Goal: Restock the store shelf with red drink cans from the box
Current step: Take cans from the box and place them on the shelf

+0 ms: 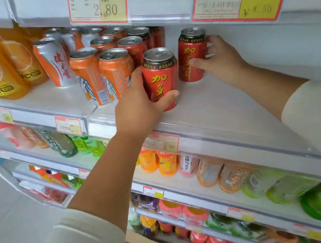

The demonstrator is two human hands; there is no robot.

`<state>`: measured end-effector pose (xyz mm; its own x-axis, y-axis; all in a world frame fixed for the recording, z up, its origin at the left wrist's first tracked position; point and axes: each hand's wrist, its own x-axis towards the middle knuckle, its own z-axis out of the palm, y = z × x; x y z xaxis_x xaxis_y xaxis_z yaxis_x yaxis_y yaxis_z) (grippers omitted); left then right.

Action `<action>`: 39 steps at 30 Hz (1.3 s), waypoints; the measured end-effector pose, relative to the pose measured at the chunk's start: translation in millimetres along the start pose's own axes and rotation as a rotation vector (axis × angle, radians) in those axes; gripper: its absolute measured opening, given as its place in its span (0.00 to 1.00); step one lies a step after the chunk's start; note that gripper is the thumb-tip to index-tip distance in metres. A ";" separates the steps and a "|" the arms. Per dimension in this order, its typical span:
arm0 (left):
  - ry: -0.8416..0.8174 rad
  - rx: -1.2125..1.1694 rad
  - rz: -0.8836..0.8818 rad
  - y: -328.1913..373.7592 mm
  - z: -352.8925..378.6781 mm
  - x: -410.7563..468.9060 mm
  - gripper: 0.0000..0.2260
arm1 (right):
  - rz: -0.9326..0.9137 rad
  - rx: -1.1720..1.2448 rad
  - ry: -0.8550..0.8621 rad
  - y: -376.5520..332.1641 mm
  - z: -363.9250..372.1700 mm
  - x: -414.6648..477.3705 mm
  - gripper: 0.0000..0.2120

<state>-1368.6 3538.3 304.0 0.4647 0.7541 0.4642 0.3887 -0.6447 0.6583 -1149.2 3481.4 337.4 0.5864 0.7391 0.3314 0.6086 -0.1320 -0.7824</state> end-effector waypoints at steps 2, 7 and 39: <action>0.043 0.017 -0.011 -1.7 2.9 -1.8 0.35 | -0.003 0.048 0.038 0.1 14.2 15.1 0.31; 0.101 0.021 -0.016 -3.7 7.1 -3.4 0.34 | -0.031 0.070 0.064 10.5 35.2 44.9 0.30; -0.107 -0.125 0.037 -9.1 -12.7 -4.9 0.37 | -0.072 0.245 -0.392 -19.3 15.3 -39.7 0.32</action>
<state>-1384.5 3542.1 303.3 0.5617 0.7084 0.4275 0.2714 -0.6458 0.7136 -1192.4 3464.7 331.2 0.2721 0.9408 0.2023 0.4687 0.0540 -0.8817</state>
